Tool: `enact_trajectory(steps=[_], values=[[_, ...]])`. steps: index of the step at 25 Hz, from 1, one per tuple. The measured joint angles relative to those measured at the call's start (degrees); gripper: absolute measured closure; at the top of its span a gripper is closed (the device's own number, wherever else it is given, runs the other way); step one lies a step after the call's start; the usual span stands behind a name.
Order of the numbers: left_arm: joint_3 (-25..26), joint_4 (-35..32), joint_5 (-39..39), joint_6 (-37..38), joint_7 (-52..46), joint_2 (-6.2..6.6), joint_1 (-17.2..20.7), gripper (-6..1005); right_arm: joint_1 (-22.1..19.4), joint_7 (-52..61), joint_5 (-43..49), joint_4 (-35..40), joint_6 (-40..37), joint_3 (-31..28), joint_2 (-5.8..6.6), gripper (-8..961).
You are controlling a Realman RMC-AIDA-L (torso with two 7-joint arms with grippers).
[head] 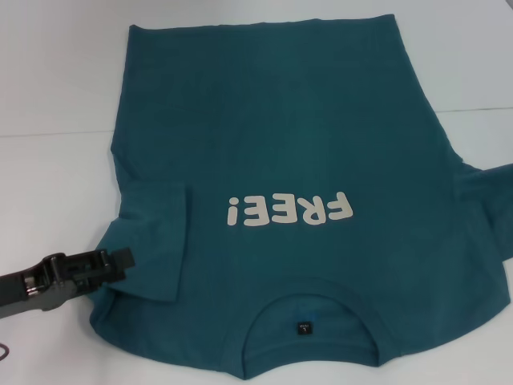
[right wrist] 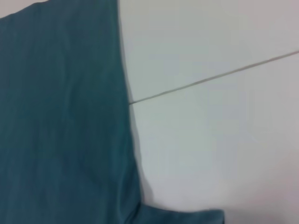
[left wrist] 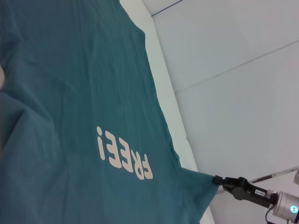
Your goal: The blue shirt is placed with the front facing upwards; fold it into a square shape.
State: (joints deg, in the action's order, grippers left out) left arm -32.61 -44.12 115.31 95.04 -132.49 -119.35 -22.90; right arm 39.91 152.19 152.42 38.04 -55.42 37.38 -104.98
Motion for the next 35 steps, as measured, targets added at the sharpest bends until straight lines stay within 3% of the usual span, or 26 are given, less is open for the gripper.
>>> enact_trajectory(steps=[6,17,35], values=[[0.0,0.0,0.0,0.1,-0.1,0.0,-0.1,543,1.0,-0.2,0.2,2.1,-3.9,0.2,-0.49,954],[0.2,0.0,0.0,-0.2,-0.3,0.02,-0.3,543,5.6,-1.4,0.2,8.1,-18.2,0.9,-2.42,954],[0.7,0.0,0.0,-0.7,-0.6,0.17,-0.3,544,8.3,-1.3,2.4,8.4,-20.9,4.3,-3.42,954]])
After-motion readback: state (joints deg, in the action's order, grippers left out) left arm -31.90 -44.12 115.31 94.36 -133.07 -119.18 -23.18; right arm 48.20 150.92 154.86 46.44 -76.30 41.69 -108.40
